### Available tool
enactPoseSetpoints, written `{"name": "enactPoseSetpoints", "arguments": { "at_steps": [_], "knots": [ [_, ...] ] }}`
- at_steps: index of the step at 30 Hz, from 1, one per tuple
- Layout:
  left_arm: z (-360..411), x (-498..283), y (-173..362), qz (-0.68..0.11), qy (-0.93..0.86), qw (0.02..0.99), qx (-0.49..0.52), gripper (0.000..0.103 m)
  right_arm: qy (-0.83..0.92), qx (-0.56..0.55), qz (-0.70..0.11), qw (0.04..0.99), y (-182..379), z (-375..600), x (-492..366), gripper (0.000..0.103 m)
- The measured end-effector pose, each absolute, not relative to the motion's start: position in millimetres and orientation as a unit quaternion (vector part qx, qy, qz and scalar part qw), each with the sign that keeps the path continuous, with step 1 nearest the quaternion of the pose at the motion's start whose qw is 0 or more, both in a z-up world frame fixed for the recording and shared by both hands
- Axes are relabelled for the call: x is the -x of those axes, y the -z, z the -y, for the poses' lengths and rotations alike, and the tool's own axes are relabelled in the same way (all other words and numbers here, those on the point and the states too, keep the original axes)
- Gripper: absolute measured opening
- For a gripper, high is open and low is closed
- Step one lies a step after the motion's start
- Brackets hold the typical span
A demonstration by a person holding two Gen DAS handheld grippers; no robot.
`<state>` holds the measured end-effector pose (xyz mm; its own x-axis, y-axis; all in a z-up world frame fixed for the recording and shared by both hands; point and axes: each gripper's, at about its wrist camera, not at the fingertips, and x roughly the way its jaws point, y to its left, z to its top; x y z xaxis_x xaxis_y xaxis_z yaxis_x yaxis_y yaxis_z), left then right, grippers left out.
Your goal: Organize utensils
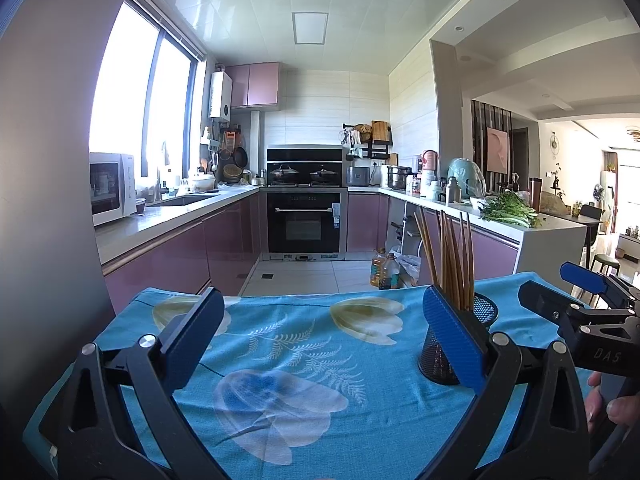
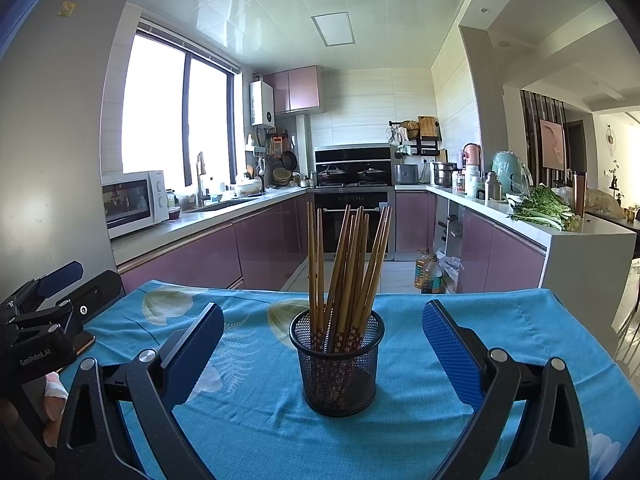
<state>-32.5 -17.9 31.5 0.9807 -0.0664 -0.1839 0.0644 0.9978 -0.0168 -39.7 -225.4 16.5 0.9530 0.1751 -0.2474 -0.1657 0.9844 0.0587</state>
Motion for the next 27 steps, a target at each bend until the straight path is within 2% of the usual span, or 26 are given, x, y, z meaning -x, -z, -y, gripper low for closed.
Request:
{"name": "enactPoseSetpoints", "arguments": {
  "at_steps": [27],
  "knots": [
    [17.5,33.9,-31.3,-0.096,0.035,0.995,0.003,0.098,-0.086,-0.020,-0.127,0.988,-15.4,226.7,38.4,0.096]
  ]
}}
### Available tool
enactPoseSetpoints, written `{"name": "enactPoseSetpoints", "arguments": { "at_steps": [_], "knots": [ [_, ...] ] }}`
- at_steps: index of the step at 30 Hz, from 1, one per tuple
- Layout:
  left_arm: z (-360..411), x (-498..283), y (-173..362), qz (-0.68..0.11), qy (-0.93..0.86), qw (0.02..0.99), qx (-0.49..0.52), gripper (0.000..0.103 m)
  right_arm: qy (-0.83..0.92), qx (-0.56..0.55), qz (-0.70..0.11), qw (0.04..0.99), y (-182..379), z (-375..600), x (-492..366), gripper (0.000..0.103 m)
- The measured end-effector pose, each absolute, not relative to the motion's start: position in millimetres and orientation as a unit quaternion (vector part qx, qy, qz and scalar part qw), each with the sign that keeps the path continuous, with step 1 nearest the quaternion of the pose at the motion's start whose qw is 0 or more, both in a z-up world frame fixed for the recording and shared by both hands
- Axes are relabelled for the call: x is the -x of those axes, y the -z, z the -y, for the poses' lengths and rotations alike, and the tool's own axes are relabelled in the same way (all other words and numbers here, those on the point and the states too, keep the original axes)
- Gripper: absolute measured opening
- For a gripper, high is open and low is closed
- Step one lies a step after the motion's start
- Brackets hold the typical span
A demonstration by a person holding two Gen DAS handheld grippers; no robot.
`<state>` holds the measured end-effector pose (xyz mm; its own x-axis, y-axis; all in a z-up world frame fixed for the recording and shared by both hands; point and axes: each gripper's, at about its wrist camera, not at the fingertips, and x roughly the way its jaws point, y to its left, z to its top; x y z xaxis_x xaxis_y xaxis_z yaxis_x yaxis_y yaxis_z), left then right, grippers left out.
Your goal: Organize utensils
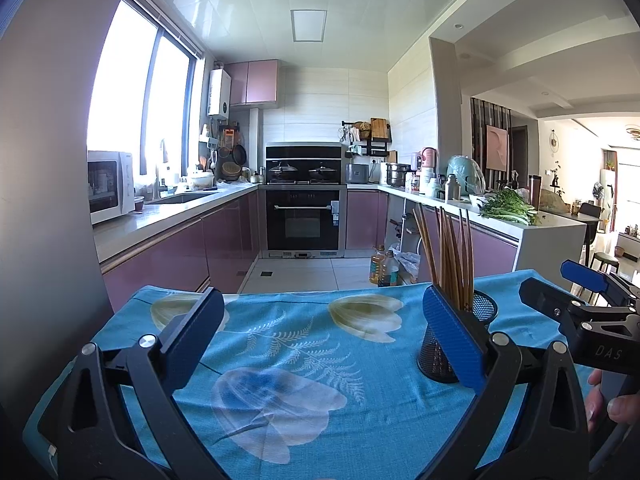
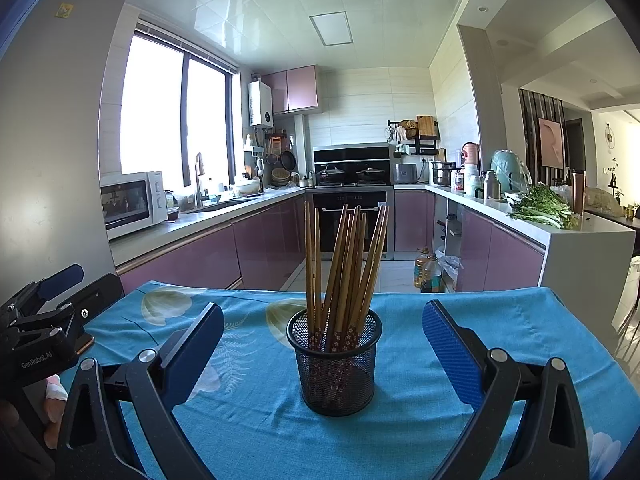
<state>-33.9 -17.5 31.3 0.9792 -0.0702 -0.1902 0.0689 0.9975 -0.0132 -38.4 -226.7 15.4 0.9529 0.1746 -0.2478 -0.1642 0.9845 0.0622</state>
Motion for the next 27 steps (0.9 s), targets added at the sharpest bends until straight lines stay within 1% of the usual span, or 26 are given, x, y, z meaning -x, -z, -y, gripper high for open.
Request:
{"name": "enactPoseSetpoints", "arguments": {
  "at_steps": [27],
  "knots": [
    [18.1,32.2,-31.8,-0.096,0.035,0.995,0.003,0.098,-0.085,-0.021,-0.126,0.988,-14.6,227.7,38.0,0.096]
  ]
}}
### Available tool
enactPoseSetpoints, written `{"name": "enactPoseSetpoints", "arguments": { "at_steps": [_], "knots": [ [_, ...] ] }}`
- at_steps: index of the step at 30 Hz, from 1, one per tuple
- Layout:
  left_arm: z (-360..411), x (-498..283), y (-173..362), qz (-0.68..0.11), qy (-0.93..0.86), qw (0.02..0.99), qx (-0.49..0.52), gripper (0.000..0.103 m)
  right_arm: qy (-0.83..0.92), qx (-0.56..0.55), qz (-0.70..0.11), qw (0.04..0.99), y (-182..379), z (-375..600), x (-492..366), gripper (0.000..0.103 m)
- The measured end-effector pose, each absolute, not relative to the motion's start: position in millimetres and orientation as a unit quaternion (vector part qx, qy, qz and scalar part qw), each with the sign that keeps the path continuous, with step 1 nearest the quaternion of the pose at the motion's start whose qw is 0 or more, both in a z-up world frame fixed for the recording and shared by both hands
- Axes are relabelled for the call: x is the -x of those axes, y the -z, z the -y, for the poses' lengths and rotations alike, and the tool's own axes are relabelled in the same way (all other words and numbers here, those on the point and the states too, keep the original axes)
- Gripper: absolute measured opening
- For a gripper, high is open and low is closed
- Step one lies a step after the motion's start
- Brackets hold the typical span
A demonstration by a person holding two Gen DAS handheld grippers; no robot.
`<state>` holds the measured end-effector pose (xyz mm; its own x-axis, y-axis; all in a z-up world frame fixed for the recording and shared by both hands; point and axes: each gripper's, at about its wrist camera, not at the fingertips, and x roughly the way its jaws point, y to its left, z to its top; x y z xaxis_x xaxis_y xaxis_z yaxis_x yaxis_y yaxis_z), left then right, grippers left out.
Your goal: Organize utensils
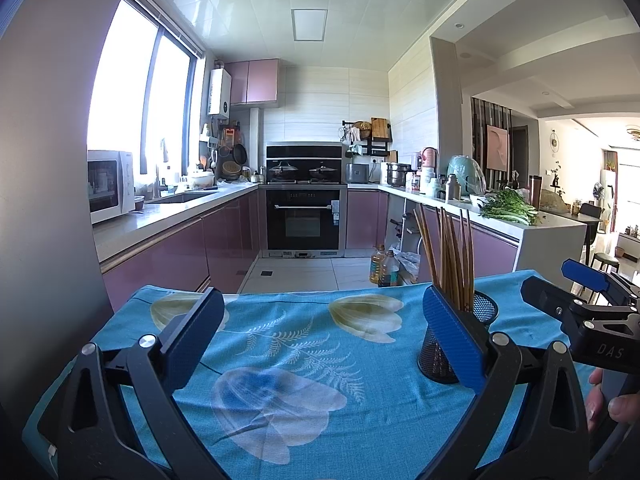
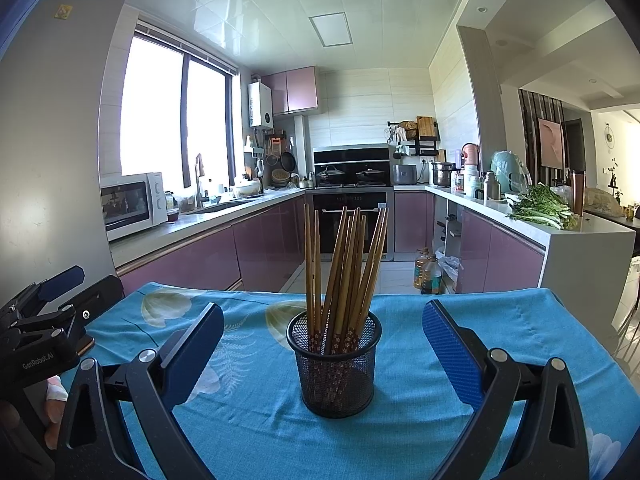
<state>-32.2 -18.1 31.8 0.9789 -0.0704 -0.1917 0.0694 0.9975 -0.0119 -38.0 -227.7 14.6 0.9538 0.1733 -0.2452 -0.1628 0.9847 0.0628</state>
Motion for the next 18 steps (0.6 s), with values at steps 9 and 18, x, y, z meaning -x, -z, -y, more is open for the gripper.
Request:
{"name": "enactPoseSetpoints", "arguments": {
  "at_steps": [9,18],
  "knots": [
    [18.1,31.7,-31.0,-0.097,0.034,0.995,0.002,0.098,-0.084,-0.022,-0.126,0.988,-16.0,228.2,38.0,0.096],
    [17.6,31.0,-30.2,-0.099,0.035,0.994,0.003,0.098,-0.084,-0.022,-0.125,0.988,-18.5,227.4,38.7,0.096]
  ]
}}
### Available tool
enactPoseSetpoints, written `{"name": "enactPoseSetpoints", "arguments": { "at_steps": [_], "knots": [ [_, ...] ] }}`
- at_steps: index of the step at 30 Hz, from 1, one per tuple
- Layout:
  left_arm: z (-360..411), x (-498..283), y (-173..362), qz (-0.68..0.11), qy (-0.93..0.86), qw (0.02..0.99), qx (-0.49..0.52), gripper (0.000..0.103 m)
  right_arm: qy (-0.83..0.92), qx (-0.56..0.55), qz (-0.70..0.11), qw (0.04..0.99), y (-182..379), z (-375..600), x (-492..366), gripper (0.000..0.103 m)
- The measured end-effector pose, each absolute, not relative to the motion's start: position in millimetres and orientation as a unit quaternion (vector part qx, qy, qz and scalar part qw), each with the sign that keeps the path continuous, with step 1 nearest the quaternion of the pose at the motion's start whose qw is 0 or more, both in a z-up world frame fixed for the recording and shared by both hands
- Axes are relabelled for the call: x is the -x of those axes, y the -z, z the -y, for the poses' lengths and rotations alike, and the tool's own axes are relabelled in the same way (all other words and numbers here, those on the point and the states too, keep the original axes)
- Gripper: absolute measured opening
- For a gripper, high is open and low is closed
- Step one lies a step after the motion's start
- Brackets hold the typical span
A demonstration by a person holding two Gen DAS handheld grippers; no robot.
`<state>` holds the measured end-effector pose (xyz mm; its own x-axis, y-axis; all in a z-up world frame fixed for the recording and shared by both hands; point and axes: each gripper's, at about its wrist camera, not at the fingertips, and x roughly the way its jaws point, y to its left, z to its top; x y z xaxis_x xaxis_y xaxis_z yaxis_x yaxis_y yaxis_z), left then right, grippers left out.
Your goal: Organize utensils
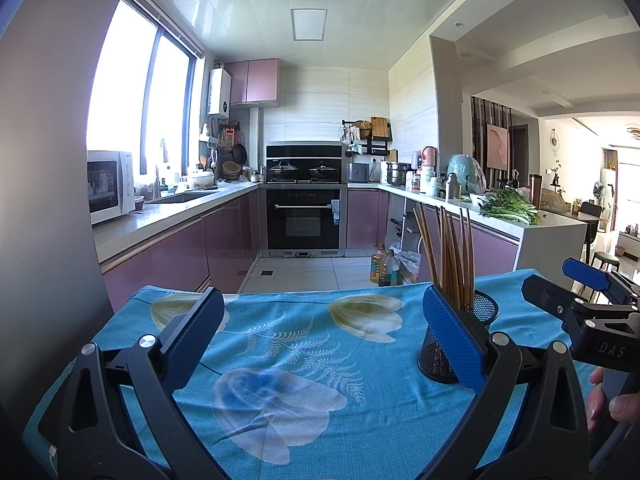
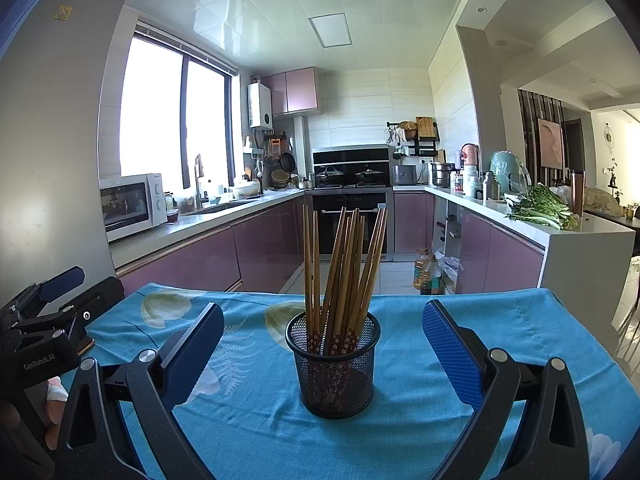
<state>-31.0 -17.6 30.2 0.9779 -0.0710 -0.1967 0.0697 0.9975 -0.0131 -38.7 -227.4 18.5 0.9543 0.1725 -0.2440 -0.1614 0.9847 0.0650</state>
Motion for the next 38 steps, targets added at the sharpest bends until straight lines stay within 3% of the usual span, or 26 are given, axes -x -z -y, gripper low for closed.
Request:
{"name": "enactPoseSetpoints", "arguments": {
  "at_steps": [29,35,38],
  "knots": [
    [18.1,28.9,-27.3,-0.098,0.030,0.995,-0.001,0.098,-0.084,-0.024,-0.128,0.988,-16.4,228.0,38.8,0.096],
    [16.5,16.9,-21.1,-0.132,0.027,0.991,0.006,0.098,-0.080,-0.017,-0.145,0.986,-9.3,235.8,33.9,0.096],
    [10.1,0.5,-11.5,-0.169,0.020,0.985,0.007,0.098,-0.064,-0.011,-0.191,0.980,3.4,251.5,19.6,0.096]
  ]
}}
